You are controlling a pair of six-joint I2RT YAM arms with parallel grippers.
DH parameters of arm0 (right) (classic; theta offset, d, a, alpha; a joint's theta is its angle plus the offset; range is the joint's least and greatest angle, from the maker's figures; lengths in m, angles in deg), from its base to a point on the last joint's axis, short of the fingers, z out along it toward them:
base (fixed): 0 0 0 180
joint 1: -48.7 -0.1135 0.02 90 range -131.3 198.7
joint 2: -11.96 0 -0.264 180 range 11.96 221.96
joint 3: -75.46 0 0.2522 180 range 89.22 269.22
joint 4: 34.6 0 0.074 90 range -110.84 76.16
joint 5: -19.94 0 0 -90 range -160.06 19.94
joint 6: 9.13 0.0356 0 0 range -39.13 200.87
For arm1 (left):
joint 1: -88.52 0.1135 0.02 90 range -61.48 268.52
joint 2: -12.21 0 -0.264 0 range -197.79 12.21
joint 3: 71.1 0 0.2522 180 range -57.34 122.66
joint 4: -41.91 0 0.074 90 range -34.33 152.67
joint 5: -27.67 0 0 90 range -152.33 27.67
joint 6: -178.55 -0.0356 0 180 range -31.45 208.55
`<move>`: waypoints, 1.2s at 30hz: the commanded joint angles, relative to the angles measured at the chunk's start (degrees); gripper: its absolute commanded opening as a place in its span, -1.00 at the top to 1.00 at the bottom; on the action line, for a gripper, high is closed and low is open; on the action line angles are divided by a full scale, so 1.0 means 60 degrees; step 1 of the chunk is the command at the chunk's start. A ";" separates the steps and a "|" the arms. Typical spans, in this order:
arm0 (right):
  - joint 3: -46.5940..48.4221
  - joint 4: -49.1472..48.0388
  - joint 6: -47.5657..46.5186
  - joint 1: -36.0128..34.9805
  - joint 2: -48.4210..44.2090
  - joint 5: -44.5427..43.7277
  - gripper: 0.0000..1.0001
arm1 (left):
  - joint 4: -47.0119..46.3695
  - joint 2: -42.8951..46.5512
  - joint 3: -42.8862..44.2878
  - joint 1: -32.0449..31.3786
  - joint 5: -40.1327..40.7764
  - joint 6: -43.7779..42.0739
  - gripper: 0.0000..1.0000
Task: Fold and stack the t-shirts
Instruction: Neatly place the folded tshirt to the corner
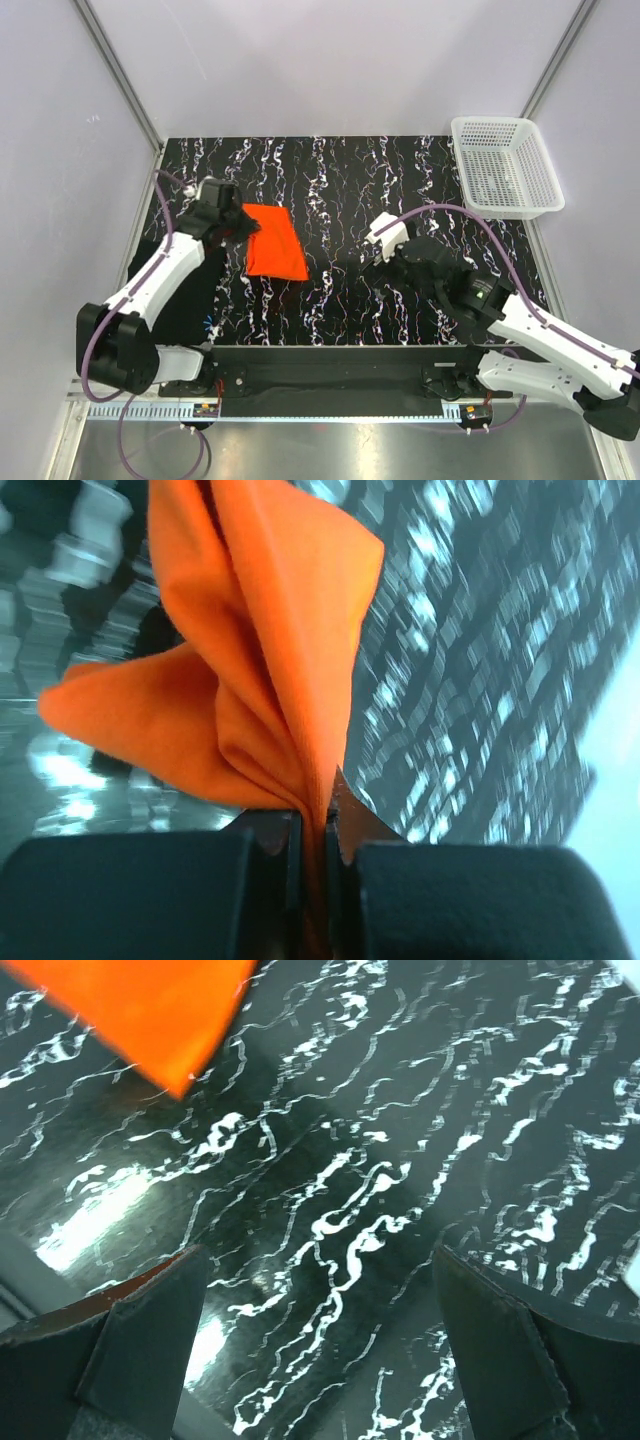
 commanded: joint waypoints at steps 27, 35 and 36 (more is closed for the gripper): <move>-0.0033 -0.0338 0.0193 0.0027 0.0710 0.1579 -1.00 | 0.4716 -0.0087 0.3806 0.4550 0.2189 -0.2597 1.00; -0.0062 -0.0470 0.0207 0.0027 0.0901 0.1770 -0.99 | 0.4702 -0.0042 0.3394 0.5224 0.1823 -0.2890 1.00; -0.0091 -0.0484 0.0207 0.0027 0.0901 0.1770 -0.99 | 0.4702 -0.0071 0.3511 0.5253 0.1823 -0.2934 1.00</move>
